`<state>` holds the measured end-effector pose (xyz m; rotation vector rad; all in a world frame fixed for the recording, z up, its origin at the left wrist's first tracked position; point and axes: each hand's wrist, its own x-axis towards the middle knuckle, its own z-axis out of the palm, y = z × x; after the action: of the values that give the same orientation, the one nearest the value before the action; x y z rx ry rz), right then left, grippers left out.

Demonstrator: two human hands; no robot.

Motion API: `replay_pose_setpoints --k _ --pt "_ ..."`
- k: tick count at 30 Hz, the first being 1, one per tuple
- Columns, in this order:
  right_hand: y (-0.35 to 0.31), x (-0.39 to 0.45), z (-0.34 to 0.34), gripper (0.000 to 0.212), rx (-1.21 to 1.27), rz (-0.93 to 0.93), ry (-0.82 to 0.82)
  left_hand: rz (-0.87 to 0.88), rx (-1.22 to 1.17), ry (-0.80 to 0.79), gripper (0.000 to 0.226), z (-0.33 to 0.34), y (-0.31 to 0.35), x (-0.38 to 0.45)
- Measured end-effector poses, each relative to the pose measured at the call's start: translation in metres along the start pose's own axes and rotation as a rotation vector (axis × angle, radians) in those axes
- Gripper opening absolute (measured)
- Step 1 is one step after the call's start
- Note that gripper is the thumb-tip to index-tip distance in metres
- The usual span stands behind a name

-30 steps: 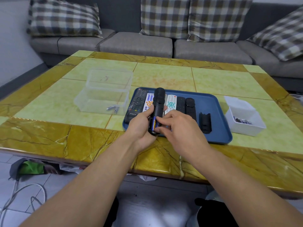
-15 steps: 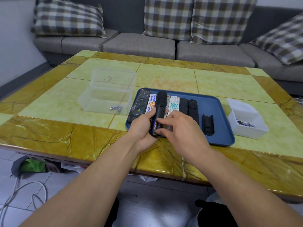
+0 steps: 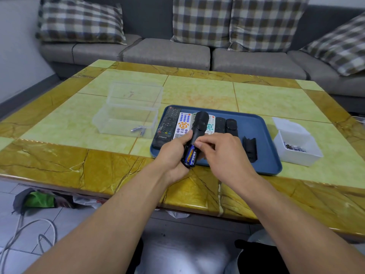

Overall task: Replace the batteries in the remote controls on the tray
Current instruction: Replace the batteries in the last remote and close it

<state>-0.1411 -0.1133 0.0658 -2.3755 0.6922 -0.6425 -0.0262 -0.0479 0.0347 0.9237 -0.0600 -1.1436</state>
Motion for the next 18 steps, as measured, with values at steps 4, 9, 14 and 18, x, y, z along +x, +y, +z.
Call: replay_pose_setpoints --k 4,9,14,18 --pt "-0.0034 -0.0030 0.0018 0.006 0.067 0.093 0.040 -0.005 -0.014 0.033 0.038 0.0001 -0.0011 0.0029" --pt "-0.0053 -0.0021 0.0051 0.021 0.144 0.186 0.037 -0.020 -0.030 0.067 0.037 0.0055 -0.0029 0.0019" --pt "-0.0050 -0.0015 0.0049 0.021 0.190 0.219 0.025 -0.016 -0.041 0.076 0.035 0.0076 -0.0024 0.0026" --pt "-0.0086 -0.0028 0.0067 0.018 0.229 0.208 0.041 -0.003 -0.020 0.096 0.027 0.0069 -0.0011 0.0006"
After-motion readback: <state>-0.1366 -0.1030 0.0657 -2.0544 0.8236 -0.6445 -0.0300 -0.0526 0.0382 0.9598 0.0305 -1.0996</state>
